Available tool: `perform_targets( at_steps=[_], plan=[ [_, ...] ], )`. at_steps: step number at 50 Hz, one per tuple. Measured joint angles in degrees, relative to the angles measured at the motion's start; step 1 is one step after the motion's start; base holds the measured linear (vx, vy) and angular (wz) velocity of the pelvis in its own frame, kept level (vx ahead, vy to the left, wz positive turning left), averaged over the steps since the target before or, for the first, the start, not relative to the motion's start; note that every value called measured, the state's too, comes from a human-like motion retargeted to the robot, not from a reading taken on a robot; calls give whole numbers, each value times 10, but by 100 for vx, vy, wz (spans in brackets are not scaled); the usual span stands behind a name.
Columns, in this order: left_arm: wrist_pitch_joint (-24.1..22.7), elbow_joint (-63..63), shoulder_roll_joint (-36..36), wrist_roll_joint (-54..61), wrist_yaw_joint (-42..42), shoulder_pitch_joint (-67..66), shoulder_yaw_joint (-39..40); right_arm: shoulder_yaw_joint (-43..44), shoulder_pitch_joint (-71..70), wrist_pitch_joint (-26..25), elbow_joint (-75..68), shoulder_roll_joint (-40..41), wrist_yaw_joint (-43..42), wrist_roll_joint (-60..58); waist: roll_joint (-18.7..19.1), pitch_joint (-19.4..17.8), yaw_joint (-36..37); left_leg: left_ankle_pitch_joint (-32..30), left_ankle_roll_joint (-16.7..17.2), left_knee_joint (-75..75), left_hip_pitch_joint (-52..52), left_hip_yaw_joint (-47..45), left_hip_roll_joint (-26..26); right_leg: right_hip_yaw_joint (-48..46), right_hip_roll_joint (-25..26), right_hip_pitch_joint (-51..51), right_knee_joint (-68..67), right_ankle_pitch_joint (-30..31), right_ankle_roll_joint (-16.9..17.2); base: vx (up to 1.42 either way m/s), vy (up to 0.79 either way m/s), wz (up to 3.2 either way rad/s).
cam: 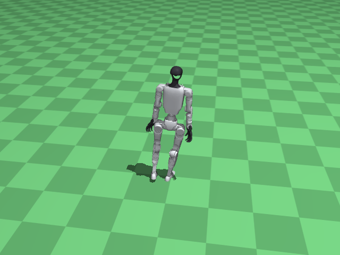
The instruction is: Upper body actions
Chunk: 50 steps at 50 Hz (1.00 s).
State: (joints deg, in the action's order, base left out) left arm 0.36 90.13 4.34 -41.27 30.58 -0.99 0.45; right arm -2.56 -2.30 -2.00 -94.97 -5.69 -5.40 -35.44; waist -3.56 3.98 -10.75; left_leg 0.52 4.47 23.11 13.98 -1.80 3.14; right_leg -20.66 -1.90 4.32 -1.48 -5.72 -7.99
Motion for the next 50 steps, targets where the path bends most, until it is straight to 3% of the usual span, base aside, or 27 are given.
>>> perform_targets(
  at_steps=[5,10,17,23,28,33,40,43,47,48,50],
  plan=[
    [13,-29,-9,17,120,-4,30,2,-1,-2,-2,-1,-1,-6,-15,1,8,-59,-11,99,68,-3,25,6,-16,4,-1,-5,-1,2,-8,-1],
    [-58,-129,-16,46,204,-3,81,1,-4,1,-2,-1,-3,-9,-10,-1,32,-53,-4,35,84,5,36,24,-3,2,-3,-8,-5,7,-3,-35],
    [-203,-329,54,-80,197,40,55,-4,-10,1,-1,-8,0,-13,12,-22,62,-46,-45,-147,73,5,27,36,33,-33,-3,-23,-10,20,0,-28],
    [-275,-524,68,-22,170,96,26,0,-15,-4,6,-9,-4,-17,18,-19,34,-48,-86,-221,51,-13,44,9,35,-57,-6,-48,-1,29,6,36],
    [-328,-683,62,50,119,147,-13,1,-15,-2,9,-5,-3,1,14,-18,40,-75,-88,-208,38,-10,41,13,36,-74,-19,-64,6,34,8,-13],
    [-340,-826,59,73,136,195,-63,0,-11,-1,8,-4,1,1,3,-7,52,-44,-105,-192,28,12,52,14,14,-78,-47,-53,25,41,14,-22],
    [-335,-925,41,101,166,253,-122,-10,-11,-4,8,-7,2,-18,13,1,56,1,-112,-186,-6,-4,45,12,-7,-71,-116,43,54,42,19,-15],
    [-341,-928,38,131,155,271,-138,-16,-15,-6,16,-2,-2,-17,27,1,52,20,-117,-185,-26,-2,31,6,-18,-44,-199,115,50,34,15,-28],
    [-354,-905,38,154,141,281,-142,-21,-19,2,32,9,-7,-5,39,-5,54,40,-118,-186,-54,-17,12,-1,-29,7,-327,161,18,32,13,-41],
    [-356,-894,35,158,137,280,-143,-21,-19,5,36,12,-8,-3,40,-6,54,43,-118,-187,-61,-20,9,-8,-34,16,-350,160,7,31,11,-27],
    [-354,-871,29,165,123,276,-146,-20,-17,10,41,15,-13,-1,44,-9,52,49,-117,-186,-74,-23,3,-36,-44,23,-375,104,4,30,10,-5]
  ],
)
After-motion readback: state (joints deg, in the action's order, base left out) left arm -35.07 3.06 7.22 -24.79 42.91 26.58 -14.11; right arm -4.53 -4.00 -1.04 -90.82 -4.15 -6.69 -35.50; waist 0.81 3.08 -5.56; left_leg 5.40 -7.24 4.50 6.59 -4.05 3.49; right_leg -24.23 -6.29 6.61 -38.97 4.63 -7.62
